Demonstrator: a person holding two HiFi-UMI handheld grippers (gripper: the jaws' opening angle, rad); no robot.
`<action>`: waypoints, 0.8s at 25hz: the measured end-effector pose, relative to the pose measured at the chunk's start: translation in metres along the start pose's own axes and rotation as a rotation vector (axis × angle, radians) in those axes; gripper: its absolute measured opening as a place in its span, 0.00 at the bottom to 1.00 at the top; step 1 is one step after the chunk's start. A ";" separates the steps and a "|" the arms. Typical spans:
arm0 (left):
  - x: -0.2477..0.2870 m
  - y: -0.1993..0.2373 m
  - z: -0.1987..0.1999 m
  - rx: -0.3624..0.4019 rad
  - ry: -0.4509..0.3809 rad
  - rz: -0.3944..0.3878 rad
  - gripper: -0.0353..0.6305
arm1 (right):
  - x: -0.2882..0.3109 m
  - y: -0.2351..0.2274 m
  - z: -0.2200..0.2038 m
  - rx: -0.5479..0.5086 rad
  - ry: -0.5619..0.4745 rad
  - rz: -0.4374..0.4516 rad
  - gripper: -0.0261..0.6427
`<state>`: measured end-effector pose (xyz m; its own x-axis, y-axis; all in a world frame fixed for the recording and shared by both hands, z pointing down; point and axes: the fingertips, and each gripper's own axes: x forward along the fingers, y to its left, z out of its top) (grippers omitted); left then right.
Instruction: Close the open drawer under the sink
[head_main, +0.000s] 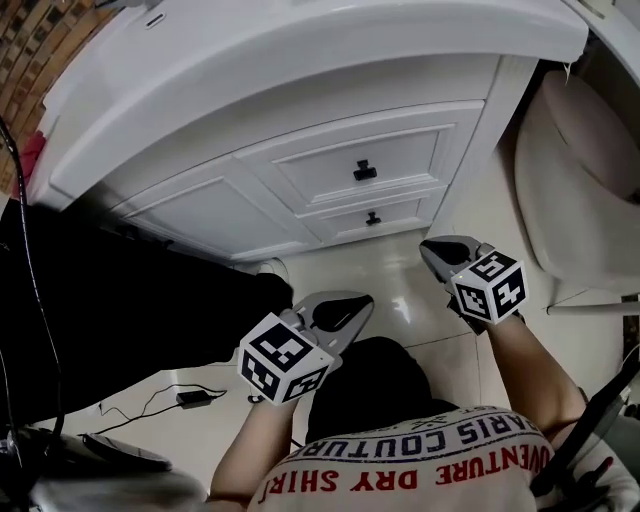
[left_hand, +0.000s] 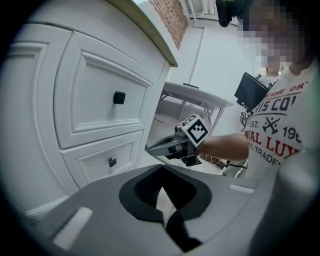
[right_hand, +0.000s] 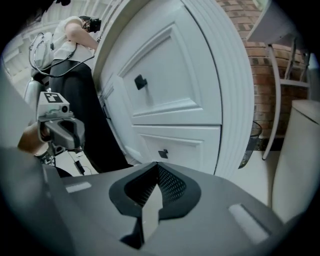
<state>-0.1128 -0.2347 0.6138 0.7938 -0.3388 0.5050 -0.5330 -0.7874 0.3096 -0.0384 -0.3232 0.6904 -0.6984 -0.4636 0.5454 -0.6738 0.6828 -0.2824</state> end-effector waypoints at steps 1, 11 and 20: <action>0.001 -0.002 0.003 0.006 0.006 -0.003 0.03 | -0.006 0.009 0.001 -0.021 0.009 0.023 0.05; -0.023 -0.079 0.031 -0.117 0.042 -0.036 0.03 | -0.116 0.114 -0.001 0.092 -0.017 0.211 0.05; -0.133 -0.307 0.130 -0.088 0.008 -0.029 0.03 | -0.357 0.268 0.064 0.093 -0.076 0.249 0.05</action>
<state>-0.0166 -0.0152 0.3469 0.8074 -0.3119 0.5008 -0.5336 -0.7483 0.3942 0.0144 -0.0109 0.3696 -0.8588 -0.3314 0.3907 -0.4963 0.7275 -0.4737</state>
